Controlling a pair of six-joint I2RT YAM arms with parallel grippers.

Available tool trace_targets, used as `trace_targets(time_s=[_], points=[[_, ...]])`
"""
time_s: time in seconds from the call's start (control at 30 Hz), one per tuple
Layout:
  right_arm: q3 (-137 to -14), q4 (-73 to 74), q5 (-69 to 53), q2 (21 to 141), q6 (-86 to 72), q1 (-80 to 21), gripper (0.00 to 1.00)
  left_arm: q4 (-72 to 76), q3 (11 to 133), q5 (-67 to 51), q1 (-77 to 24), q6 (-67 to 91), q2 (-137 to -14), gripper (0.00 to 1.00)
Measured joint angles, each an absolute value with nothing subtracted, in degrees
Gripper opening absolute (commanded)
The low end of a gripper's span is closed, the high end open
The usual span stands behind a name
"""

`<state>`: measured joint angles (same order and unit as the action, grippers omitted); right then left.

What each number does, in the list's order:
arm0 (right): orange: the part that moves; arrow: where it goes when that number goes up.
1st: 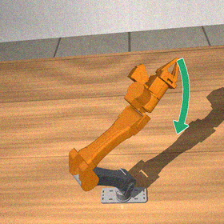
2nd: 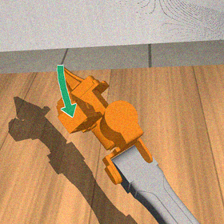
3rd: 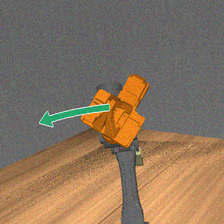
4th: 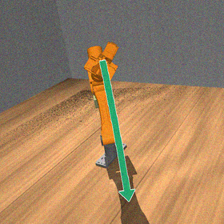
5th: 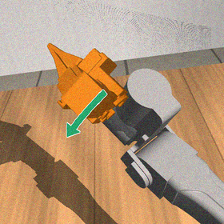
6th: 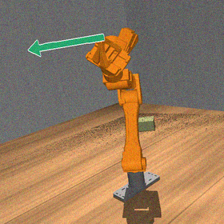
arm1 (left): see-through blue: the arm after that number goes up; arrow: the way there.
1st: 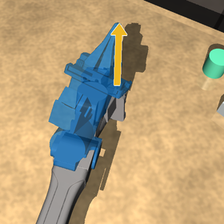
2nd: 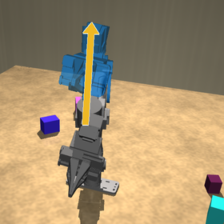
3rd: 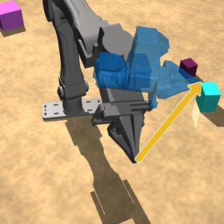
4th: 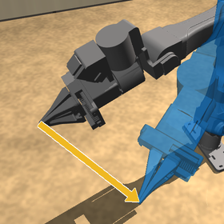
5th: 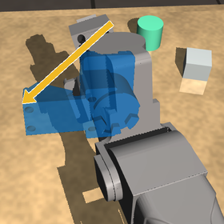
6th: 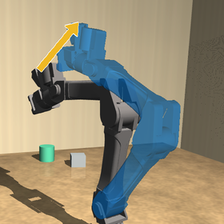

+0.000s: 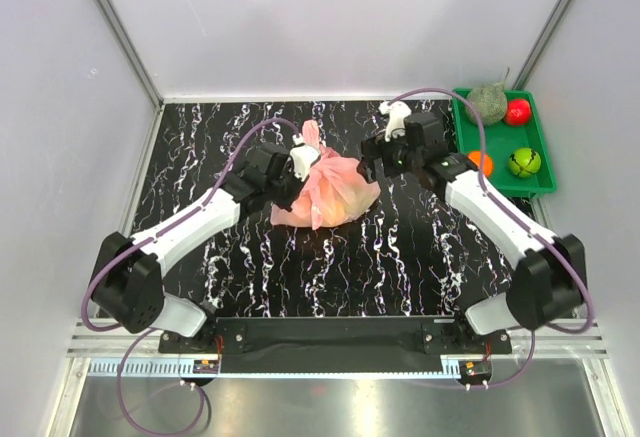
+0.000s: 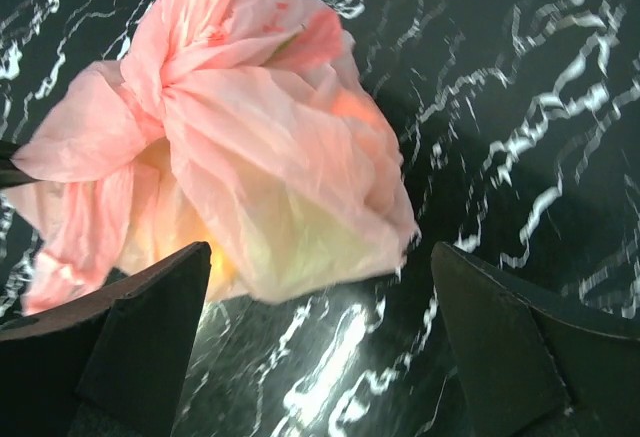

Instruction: Untie the knot of the plastic bag and take out the fruit

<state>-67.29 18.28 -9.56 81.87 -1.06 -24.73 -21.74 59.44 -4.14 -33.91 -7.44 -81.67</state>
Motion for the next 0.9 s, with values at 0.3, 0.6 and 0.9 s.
trace_targets(time_s=[0.3,0.6,0.9], points=[[-70.6,10.8,-16.1,93.3,7.9,-27.2,1.0,-21.5,59.4,-4.7,-32.1,-6.9,-81.7,0.0],[-77.5,7.9,-17.8,102.1,10.8,-30.8,0.97,-21.0,59.7,-5.7,-30.6,-6.8,-81.7,0.0],[-77.7,10.5,-18.1,106.2,10.8,-31.7,0.0,-20.4,59.7,-5.6,-28.2,-6.5,-81.7,0.0]])
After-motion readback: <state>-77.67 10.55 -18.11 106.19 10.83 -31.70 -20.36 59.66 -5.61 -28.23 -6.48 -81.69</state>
